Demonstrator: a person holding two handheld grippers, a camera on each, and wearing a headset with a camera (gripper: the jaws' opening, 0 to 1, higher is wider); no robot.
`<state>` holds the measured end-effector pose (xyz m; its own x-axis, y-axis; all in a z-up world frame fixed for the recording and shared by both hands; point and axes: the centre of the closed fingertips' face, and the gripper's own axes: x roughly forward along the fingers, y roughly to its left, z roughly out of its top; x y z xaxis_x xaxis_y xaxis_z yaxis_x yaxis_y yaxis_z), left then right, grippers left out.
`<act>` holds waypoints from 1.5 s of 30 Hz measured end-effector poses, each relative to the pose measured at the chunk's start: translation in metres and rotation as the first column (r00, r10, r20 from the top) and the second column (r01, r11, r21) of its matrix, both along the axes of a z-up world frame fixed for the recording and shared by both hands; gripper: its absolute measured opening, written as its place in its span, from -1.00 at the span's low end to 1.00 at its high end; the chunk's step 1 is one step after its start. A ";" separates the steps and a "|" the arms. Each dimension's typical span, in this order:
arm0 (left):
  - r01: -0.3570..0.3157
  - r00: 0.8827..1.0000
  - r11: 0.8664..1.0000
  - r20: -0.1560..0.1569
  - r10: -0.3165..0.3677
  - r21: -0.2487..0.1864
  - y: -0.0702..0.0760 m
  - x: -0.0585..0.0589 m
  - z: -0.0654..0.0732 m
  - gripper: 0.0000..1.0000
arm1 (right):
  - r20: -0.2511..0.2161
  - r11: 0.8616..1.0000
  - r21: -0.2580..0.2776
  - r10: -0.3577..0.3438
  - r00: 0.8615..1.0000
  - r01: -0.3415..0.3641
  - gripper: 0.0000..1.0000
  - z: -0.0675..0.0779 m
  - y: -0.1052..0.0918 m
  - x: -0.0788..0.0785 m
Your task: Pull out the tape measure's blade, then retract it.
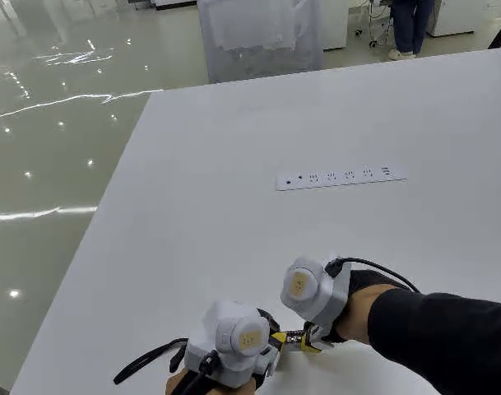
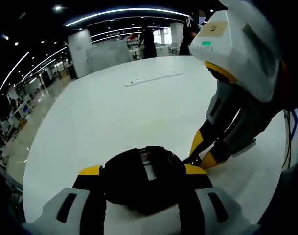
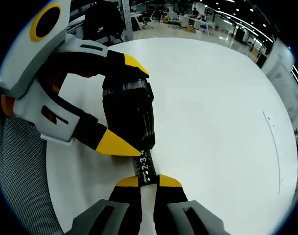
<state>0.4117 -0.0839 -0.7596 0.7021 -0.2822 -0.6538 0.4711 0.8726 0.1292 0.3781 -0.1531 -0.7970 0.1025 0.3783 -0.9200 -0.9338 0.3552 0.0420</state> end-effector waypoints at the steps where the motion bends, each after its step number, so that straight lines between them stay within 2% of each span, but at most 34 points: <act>1: 0.000 1.000 1.000 -0.001 0.000 0.000 0.000 0.000 0.000 0.10 | 0.001 1.000 0.002 0.004 1.000 -0.004 -0.94 0.000 0.001 0.000; 15: -0.003 1.000 1.000 -0.005 0.003 -0.009 0.000 0.001 0.000 0.10 | -0.001 1.000 0.019 0.015 1.000 -0.015 -0.94 0.002 0.007 0.001; 32: -0.005 1.000 0.999 -0.013 0.004 -0.050 0.001 -0.001 0.001 0.10 | 0.003 0.999 0.039 0.008 1.000 -0.008 -0.94 -0.001 0.016 0.005; 38: -0.002 1.000 0.999 -0.008 0.001 -0.051 0.001 -0.001 0.001 0.10 | 0.000 1.000 0.018 0.016 1.000 -0.016 -0.94 -0.001 0.018 0.006; 45: 0.006 1.000 0.998 -0.005 -0.006 -0.059 0.001 -0.001 0.001 0.10 | 0.004 0.999 0.038 0.020 1.000 -0.020 -0.94 0.001 0.022 0.005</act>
